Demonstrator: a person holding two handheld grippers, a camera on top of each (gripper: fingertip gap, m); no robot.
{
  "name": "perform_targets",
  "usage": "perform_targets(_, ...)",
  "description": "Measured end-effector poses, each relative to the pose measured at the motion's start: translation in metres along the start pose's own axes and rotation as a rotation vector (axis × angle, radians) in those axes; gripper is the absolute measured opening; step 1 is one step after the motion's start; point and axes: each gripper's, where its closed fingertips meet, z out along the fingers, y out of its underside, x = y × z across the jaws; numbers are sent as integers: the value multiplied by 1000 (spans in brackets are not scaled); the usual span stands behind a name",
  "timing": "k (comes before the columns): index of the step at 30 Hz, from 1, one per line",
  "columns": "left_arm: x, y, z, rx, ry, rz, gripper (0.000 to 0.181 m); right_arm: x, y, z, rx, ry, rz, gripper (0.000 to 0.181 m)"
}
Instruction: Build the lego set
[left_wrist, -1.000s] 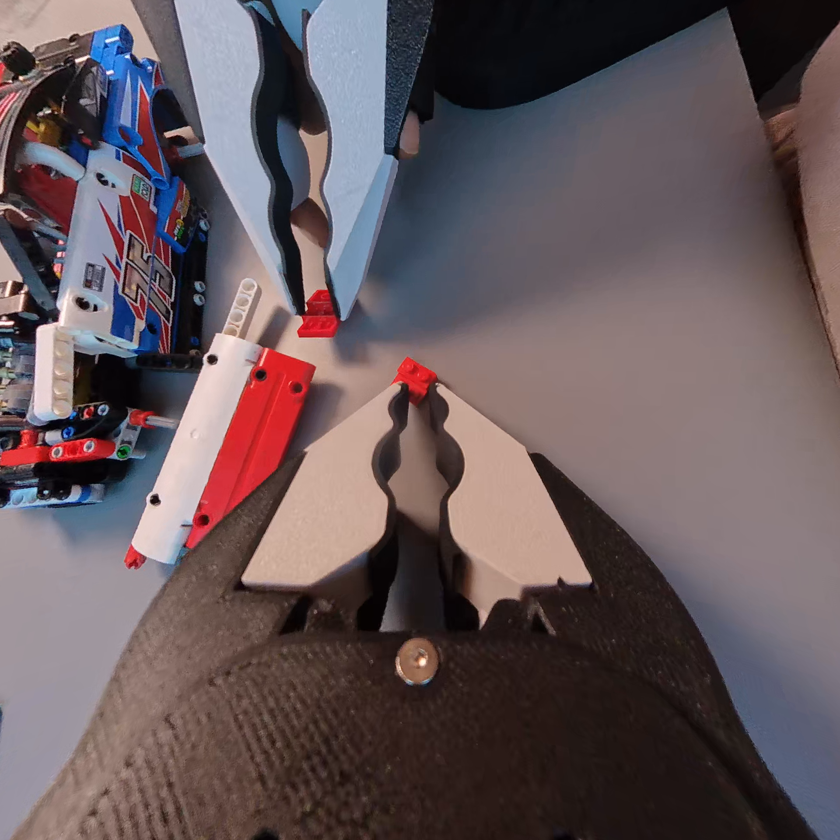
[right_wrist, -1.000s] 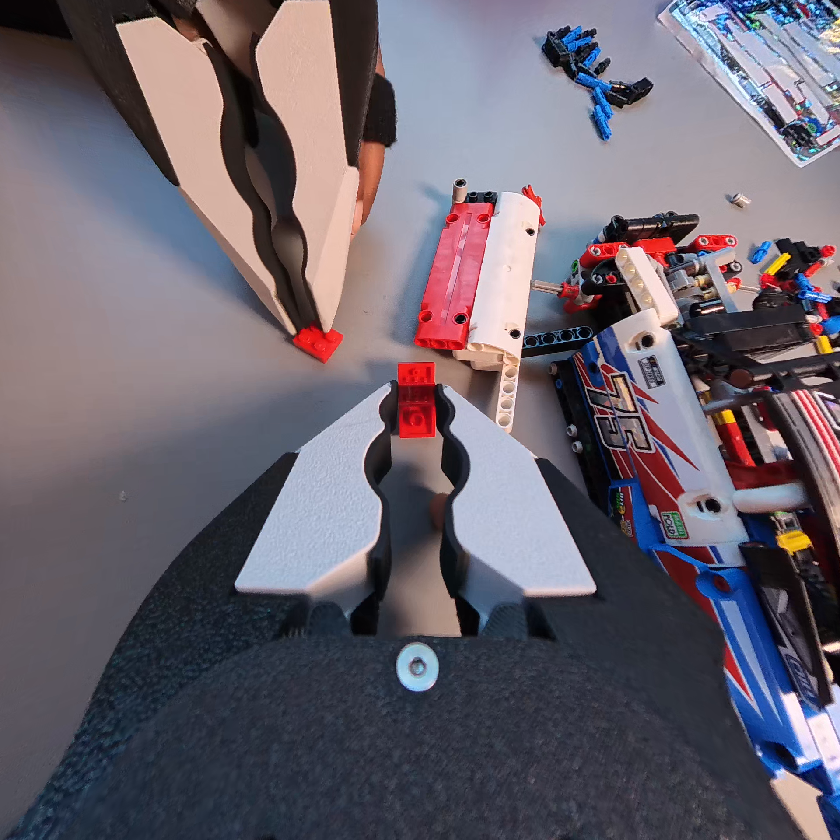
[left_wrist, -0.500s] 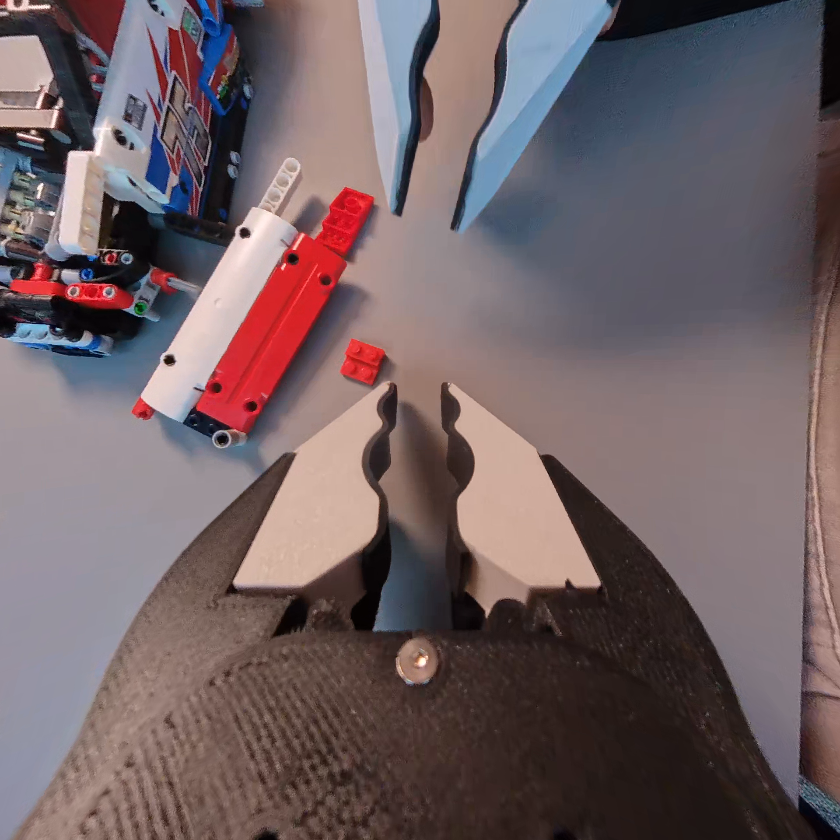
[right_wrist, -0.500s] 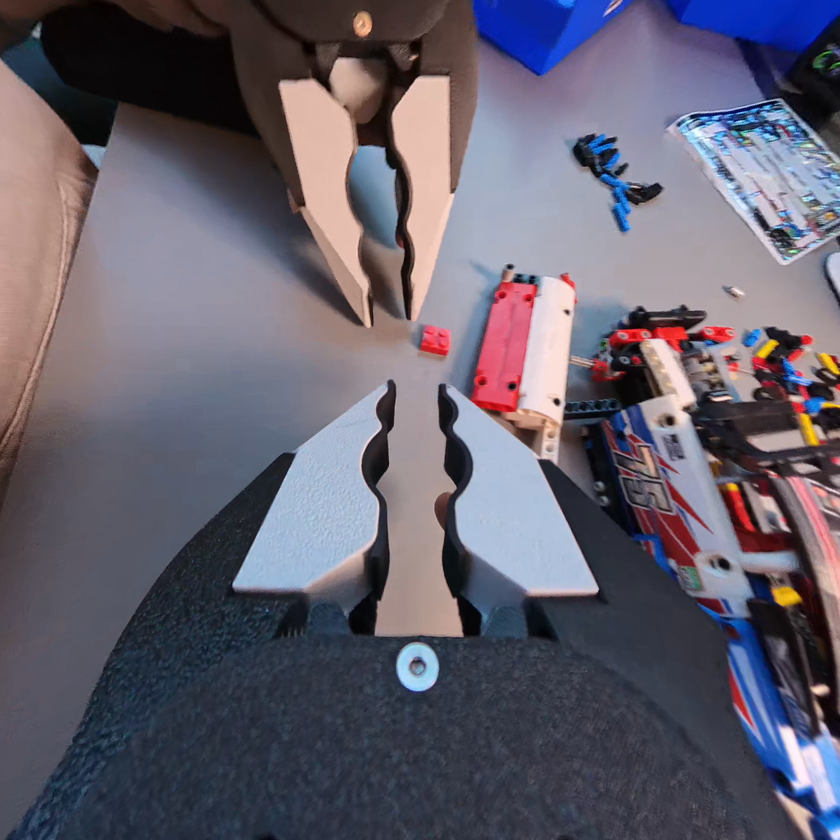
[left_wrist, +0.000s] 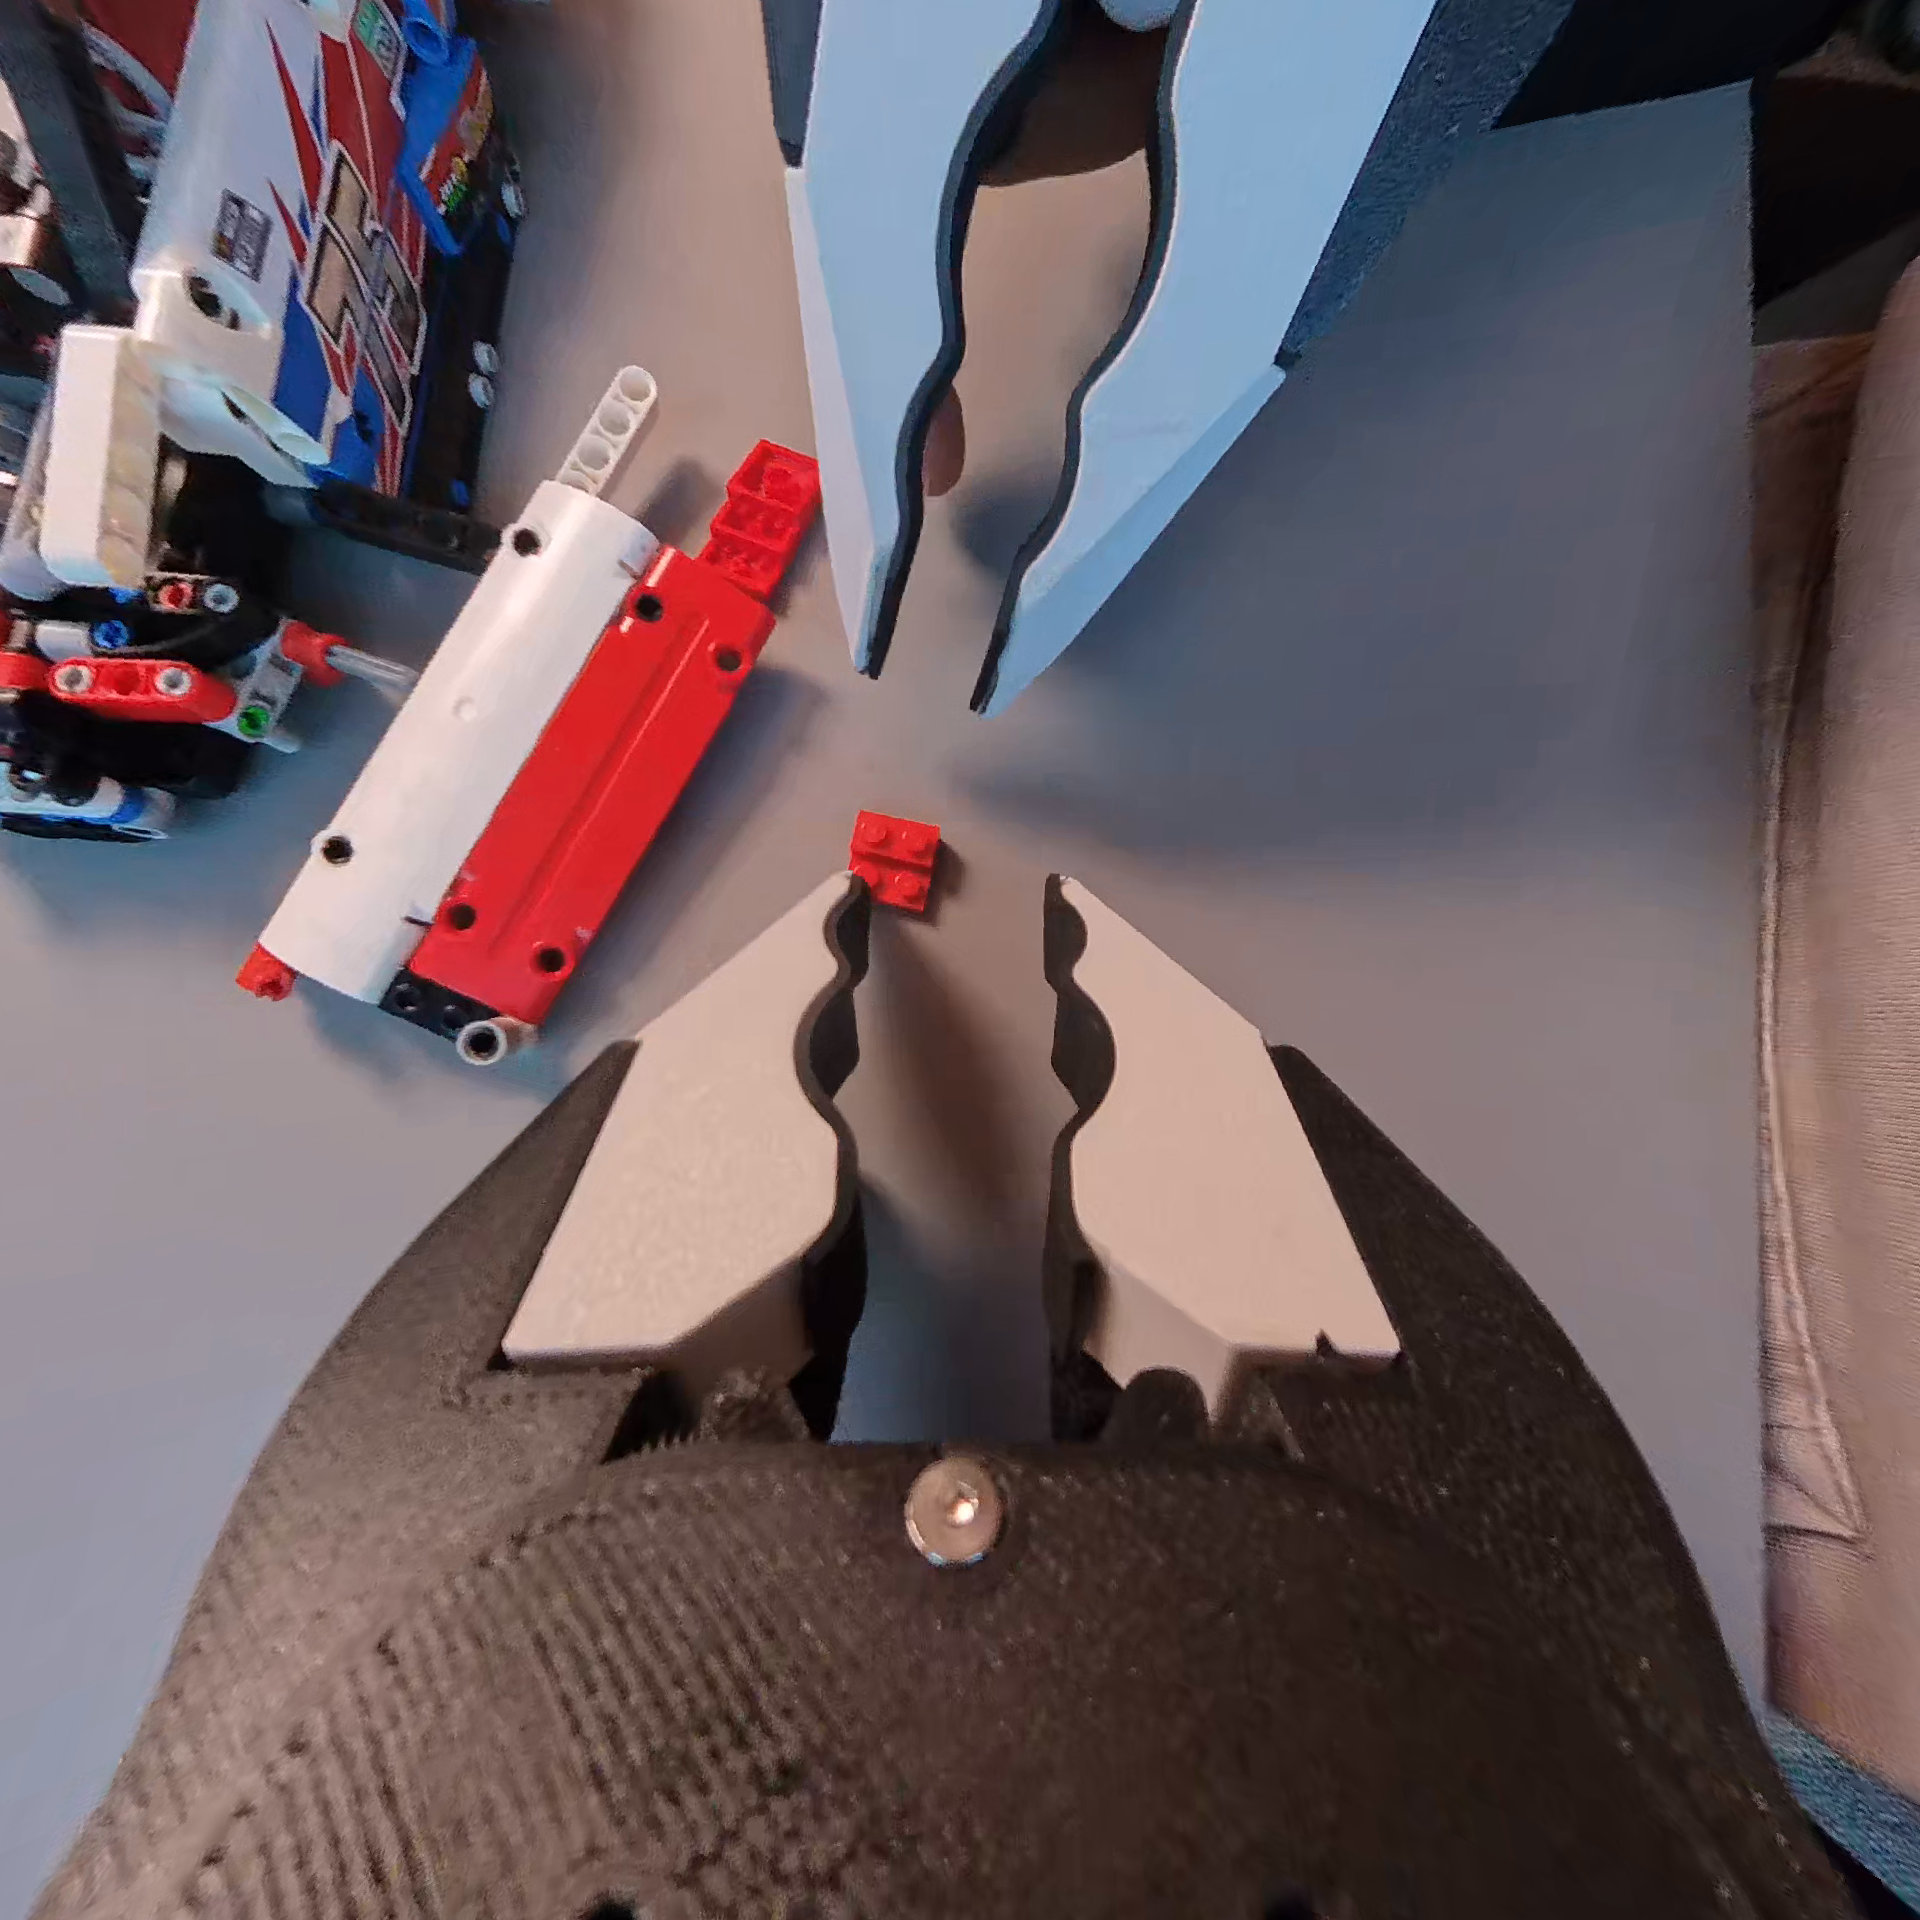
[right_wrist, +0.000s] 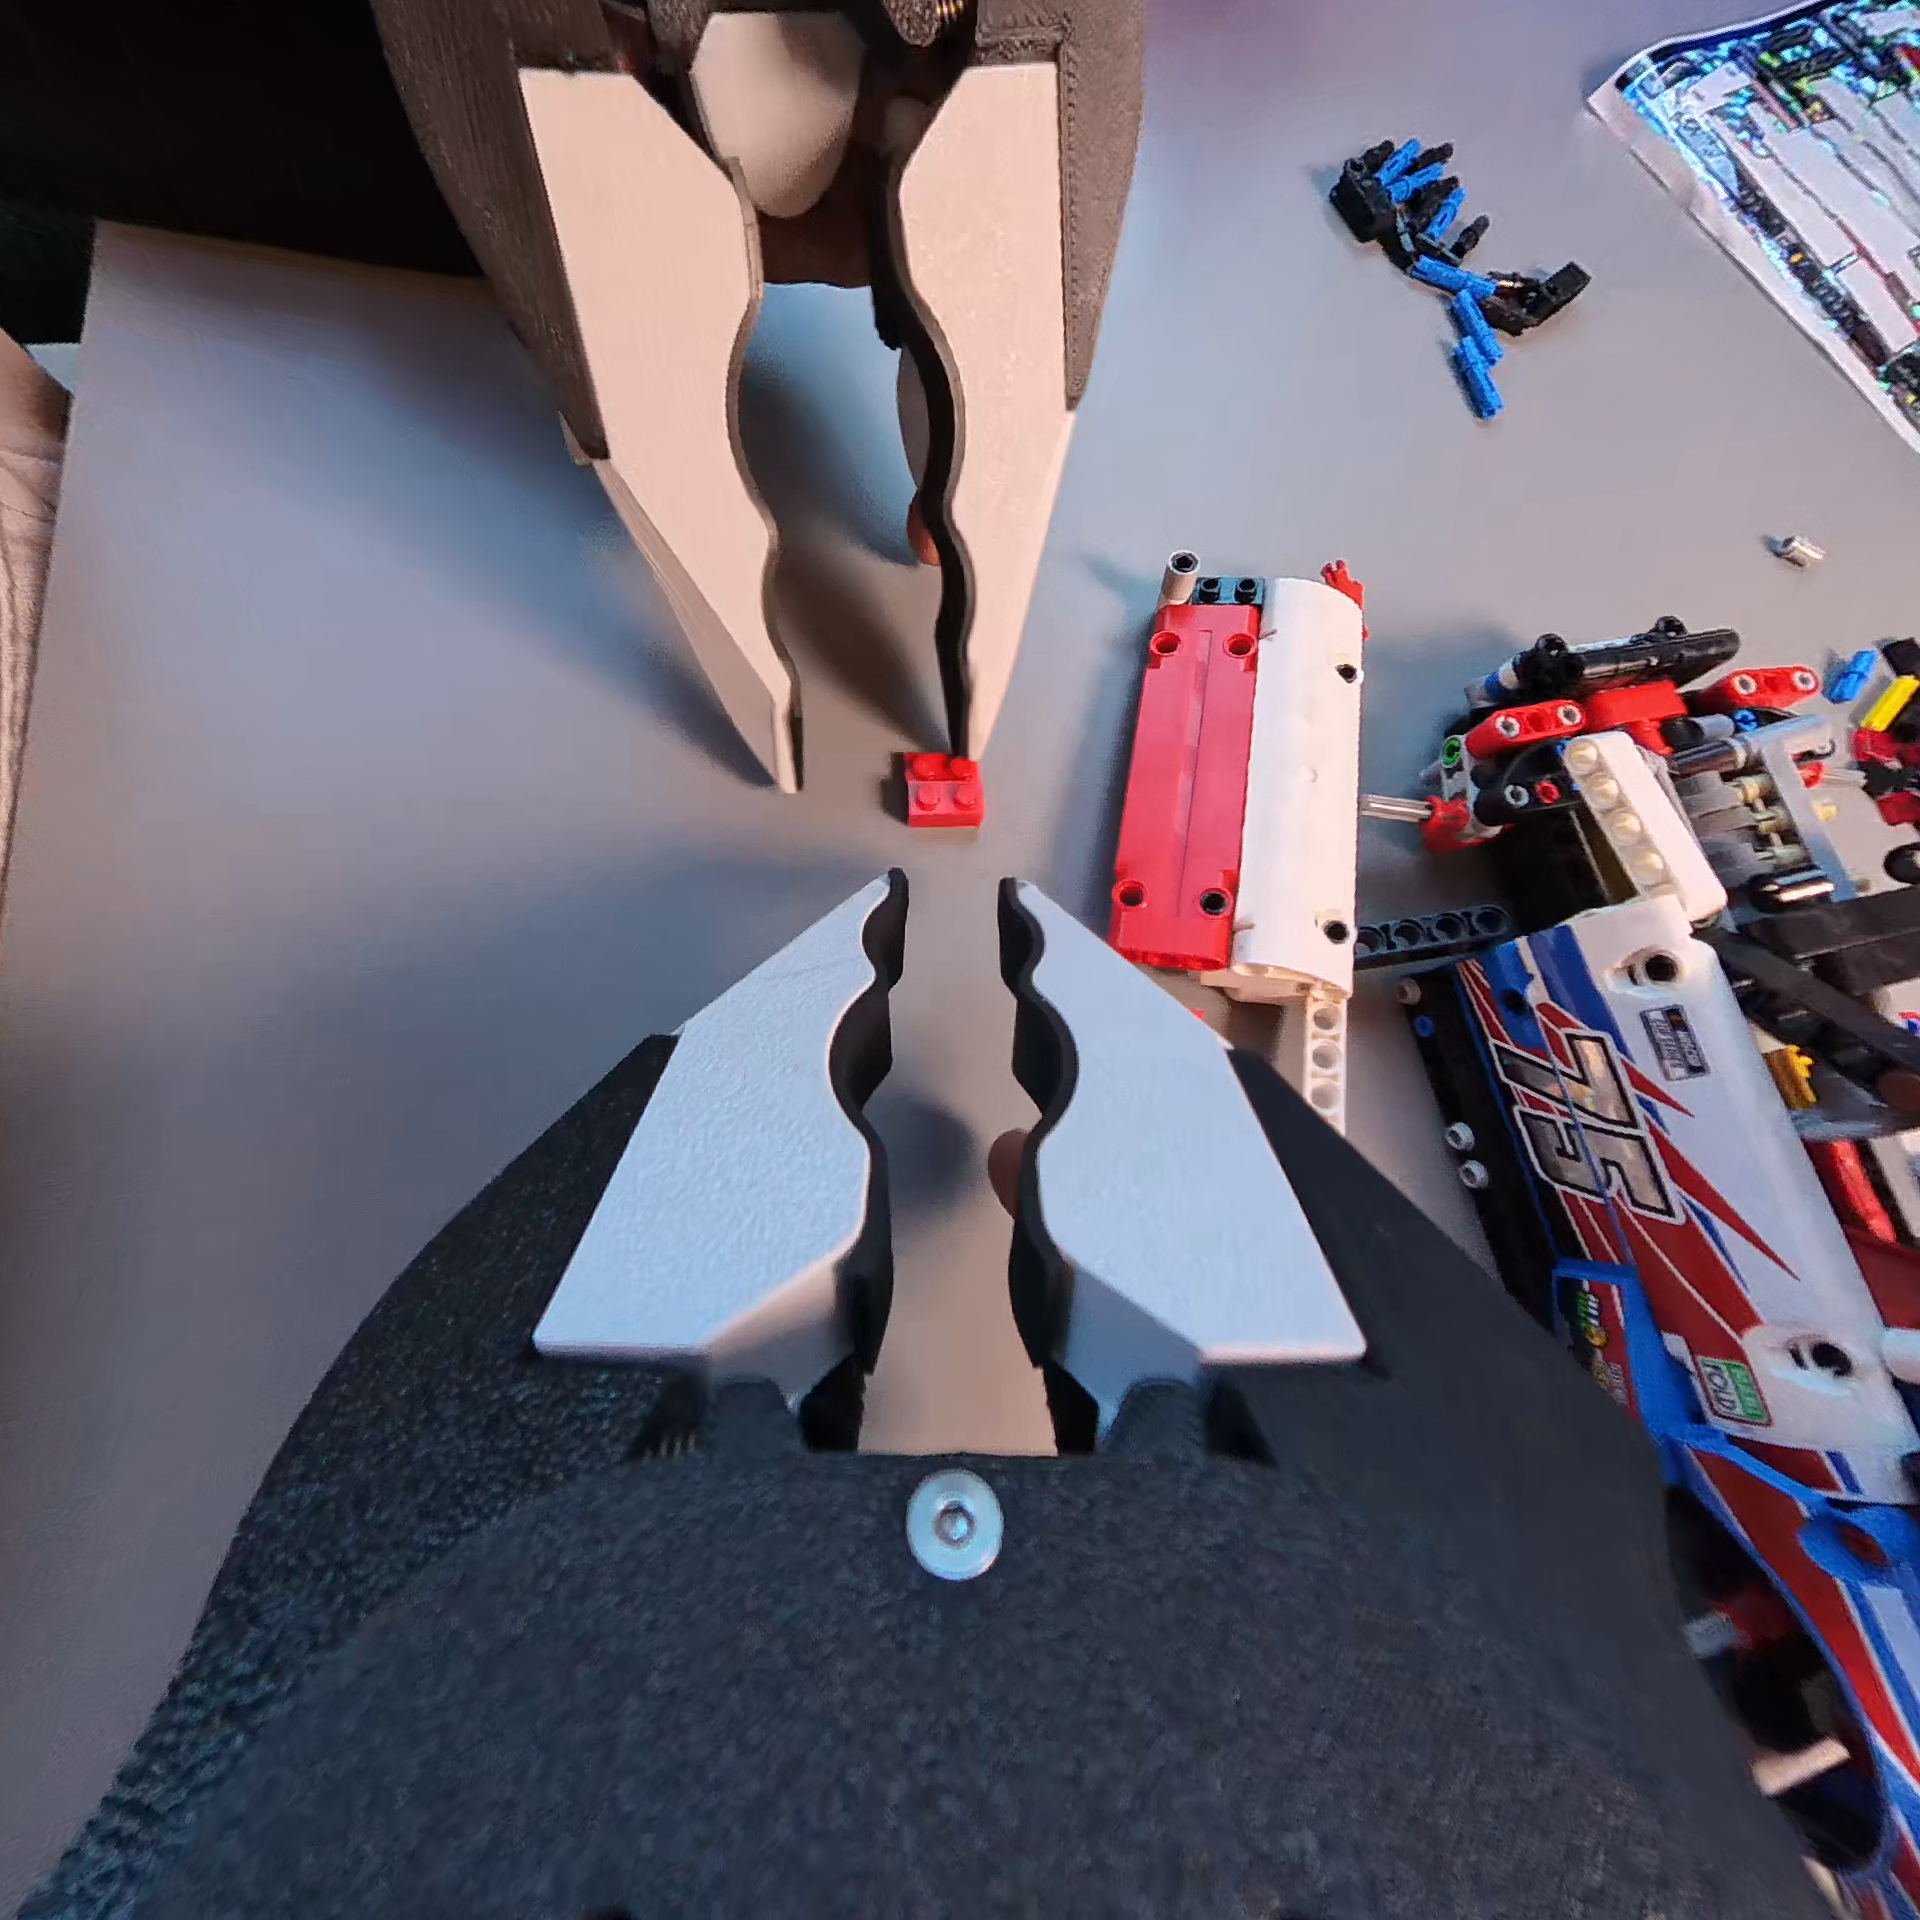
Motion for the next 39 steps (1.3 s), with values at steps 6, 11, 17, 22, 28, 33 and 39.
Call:
perform_targets(6, 33, 3, -4, 25, 134, -55, 30, -23, -4, 9, -26, -74, -49, 18)
perform_targets(11, 43, 3, -6, 20, 178, -47, 28, -22, -4, 18, -83, -46, -72, 19)
perform_targets(17, 19, 1, -17, 73, 105, -99, 26, -12, 0, 20, -142, -110, -131, 3)
perform_targets(22, -2, 7, -16, 75, 16, -140, 29, -1, -5, 18, -207, -167, -289, 1)
perform_targets(28, 4, 8, -11, 38, -7, -61, 30, -13, -11, 22, -273, -222, 4, 20)
perform_targets(33, 0, 9, -18, 45, -3, -68, 30, -11, -10, 29, -299, -257, 21, 8)
perform_targets(39, 10, 11, -17, 64, 79, -77, 33, -20, -16, 24, -203, -436, -493, 5)
